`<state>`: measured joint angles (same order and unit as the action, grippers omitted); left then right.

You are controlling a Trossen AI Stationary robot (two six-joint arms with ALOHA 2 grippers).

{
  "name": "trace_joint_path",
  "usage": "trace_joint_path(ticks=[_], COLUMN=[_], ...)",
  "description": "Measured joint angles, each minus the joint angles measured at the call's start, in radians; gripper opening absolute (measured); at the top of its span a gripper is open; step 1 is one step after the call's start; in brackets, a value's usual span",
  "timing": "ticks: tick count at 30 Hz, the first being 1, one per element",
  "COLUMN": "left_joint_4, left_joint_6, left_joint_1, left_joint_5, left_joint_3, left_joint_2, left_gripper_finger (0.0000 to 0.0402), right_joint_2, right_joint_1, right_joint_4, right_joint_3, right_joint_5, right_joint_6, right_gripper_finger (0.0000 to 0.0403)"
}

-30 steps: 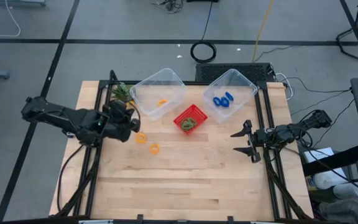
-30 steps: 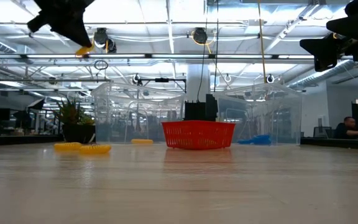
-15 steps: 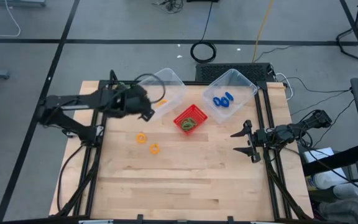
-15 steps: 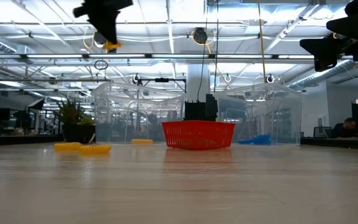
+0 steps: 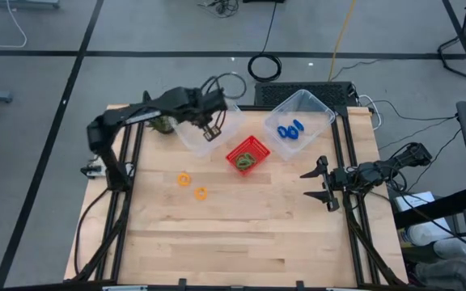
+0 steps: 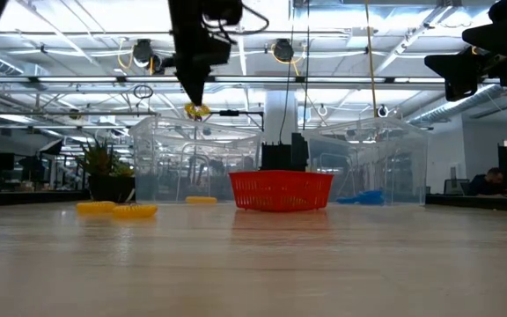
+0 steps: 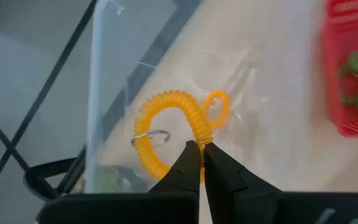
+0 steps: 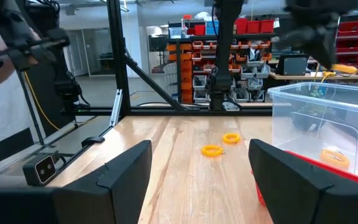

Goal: Sort spring keychains
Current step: Put the yellow spring keychain into the left transparent bin

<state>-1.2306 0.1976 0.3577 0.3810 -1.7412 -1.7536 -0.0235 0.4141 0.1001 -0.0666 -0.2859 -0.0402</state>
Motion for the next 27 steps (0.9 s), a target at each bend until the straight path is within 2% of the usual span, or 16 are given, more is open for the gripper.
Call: trace_joint_path(ticks=[7, 10, 13, 23, 27], left_joint_4=[-0.004, -0.006, -0.012, -0.04, -0.042], left_joint_6=[-0.078, -0.099, -0.114, -0.125, -0.141], left_joint_1=[0.142, 0.192, 0.224, 0.237, 0.219], left_joint_5=[-0.108, -0.175, -0.195, -0.27, -0.27], left_joint_3=[-0.106, -0.124, -0.127, -0.126, -0.126], left_joint_2=[-0.135, -0.17, -0.201, -0.26, -0.257], left_gripper_finger=[0.0005, 0.0005, 0.0005, 0.0008, 0.0041], right_joint_2=[0.0, 0.0, 0.0, 0.0, 0.0], right_joint_1=[0.0, 0.0, 0.0, 0.0, 0.0], right_joint_4=[0.0, 0.0, 0.0, 0.0, 0.0], right_joint_3=[0.0, 0.0, 0.0, 0.0, 0.0], right_joint_5=[0.0, 0.0, 0.0, 0.0, 0.0], right_joint_6=[0.0, 0.0, 0.0, 0.0, 0.0], right_gripper_finger=[0.0256, 0.0256, 0.0256, 0.0256, 0.0256])
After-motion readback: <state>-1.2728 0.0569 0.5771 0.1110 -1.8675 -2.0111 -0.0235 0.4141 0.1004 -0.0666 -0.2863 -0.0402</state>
